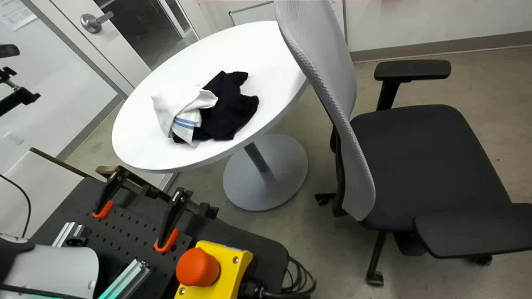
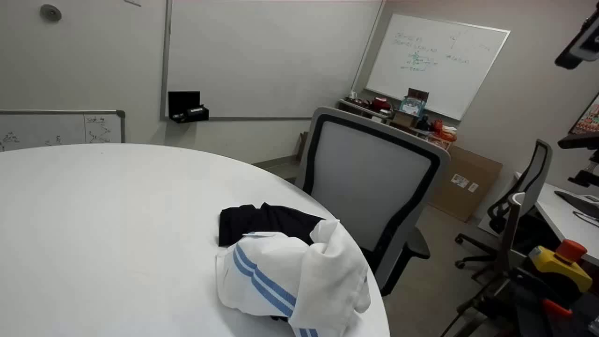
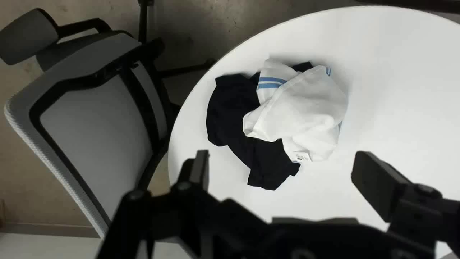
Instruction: Hang the white cloth on the back of the chair
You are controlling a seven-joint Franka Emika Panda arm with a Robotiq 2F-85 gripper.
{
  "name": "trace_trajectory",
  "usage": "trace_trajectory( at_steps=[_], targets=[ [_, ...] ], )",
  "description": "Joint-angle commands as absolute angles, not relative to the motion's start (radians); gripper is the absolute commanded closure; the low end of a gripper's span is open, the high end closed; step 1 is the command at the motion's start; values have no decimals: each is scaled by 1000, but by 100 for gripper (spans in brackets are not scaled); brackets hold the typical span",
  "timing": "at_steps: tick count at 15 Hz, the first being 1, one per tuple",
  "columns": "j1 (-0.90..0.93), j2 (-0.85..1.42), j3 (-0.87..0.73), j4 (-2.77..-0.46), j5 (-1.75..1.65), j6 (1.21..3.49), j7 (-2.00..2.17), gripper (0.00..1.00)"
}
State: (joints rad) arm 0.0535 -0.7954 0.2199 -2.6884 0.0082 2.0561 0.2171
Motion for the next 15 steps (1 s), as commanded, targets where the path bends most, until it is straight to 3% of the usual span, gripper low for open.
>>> trace_trajectory(
  at_steps=[1,9,15],
  targets=[
    [64,-793,211,-2686,0,2053,224,0],
    [-45,-611,-43,-2743,78,2252,140,0],
    [52,-297,-261,-2677,393,2417,-164,0]
  ],
)
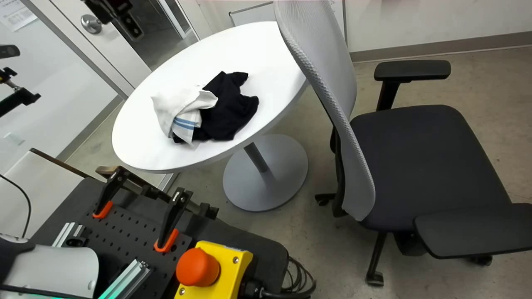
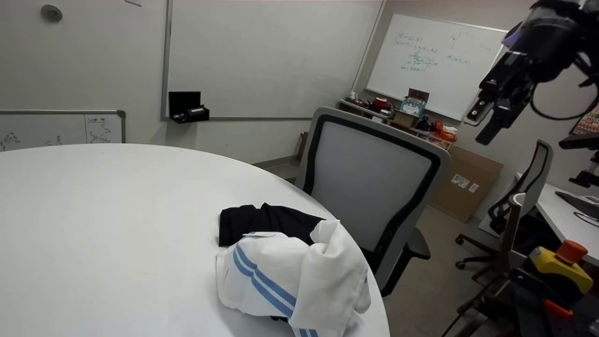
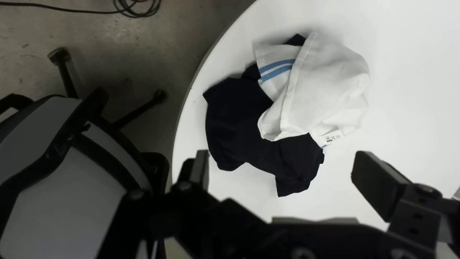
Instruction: Hang the white cloth on the back of the chair
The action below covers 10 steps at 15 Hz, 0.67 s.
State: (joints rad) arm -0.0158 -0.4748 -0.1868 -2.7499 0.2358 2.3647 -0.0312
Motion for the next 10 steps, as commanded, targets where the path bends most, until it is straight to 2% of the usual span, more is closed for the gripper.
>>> trace_trajectory(
  at_steps=[1,4,10],
  targets=[
    [76,-237,-281,-2653,468,2423,-222,0],
    [105,-72,-279,-2562,676,2389,-373,0],
    [24,229,-114,-2345,826,2385,-440,0]
  ],
)
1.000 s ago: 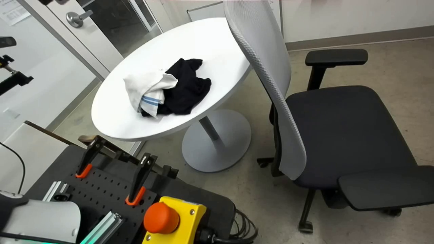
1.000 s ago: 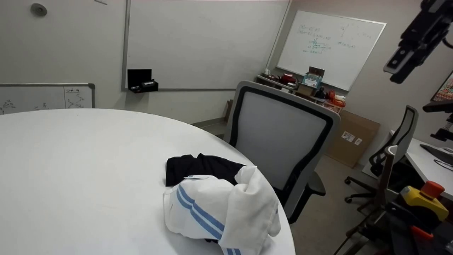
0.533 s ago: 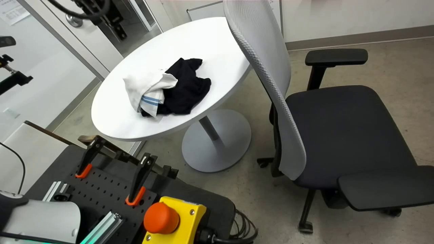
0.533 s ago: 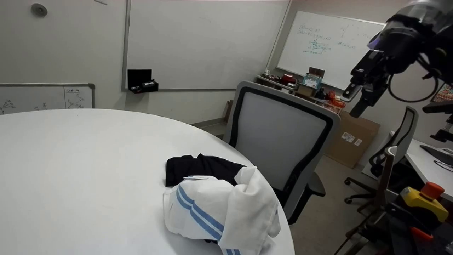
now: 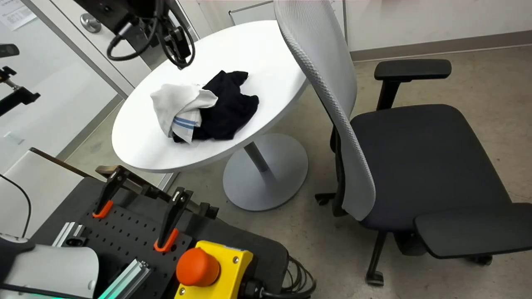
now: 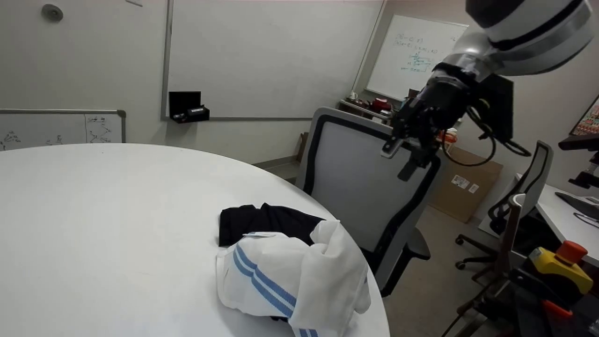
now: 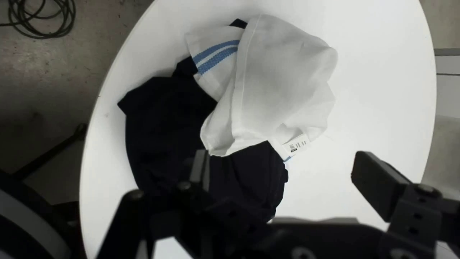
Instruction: Hang the white cloth on the back of the chair
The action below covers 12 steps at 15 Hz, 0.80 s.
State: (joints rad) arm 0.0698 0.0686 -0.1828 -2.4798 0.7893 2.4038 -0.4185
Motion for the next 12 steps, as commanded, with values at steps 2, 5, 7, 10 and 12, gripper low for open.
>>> trace_trajectory(
  at_steps=[2,5,7,10,12],
  targets=[
    [0,316,-72,-2274,802,2394,-412,0],
    [-26,429,-26,-2182,767,2406,-378,0],
    [-38,492,-6,-2127,746,2412,-357,0],
    [-50,560,20,-2071,728,2418,-320,0],
    [-54,597,33,-2038,714,2418,-298,0]
  ],
)
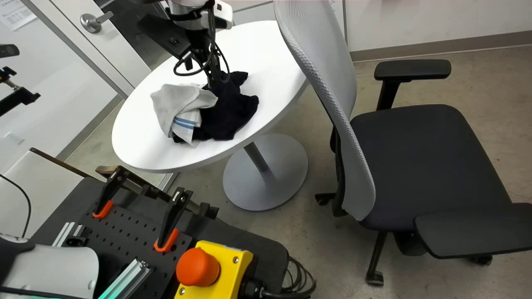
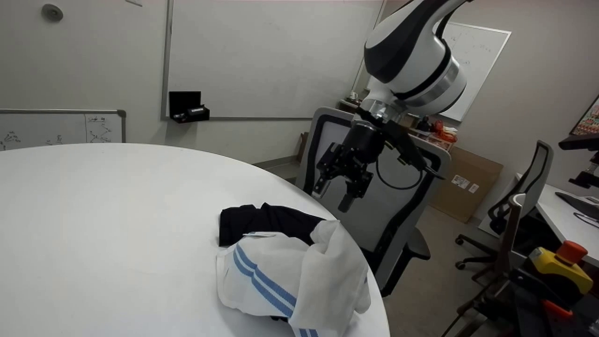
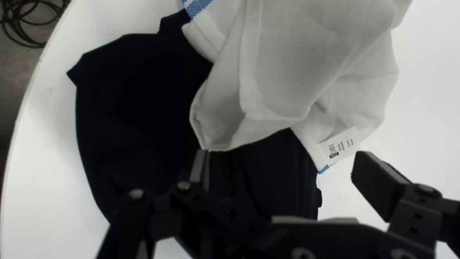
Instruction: Hang the white cloth on the back of the chair
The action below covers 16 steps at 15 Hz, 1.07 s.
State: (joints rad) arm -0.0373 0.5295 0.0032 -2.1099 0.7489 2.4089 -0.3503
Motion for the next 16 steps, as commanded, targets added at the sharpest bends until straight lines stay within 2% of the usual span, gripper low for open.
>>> trace_trajectory(
  at_steps=[1,9,10,12,14,16],
  targets=[
    [-56,612,39,-2026,706,2417,-285,0],
    [-57,654,65,-1993,667,2416,-191,0],
    [-56,655,66,-1993,663,2415,-179,2],
    [-54,655,66,-1997,655,2413,-156,27],
    [-53,656,67,-1999,647,2410,-135,35],
    [-51,659,66,-2001,637,2408,-115,51]
  ],
)
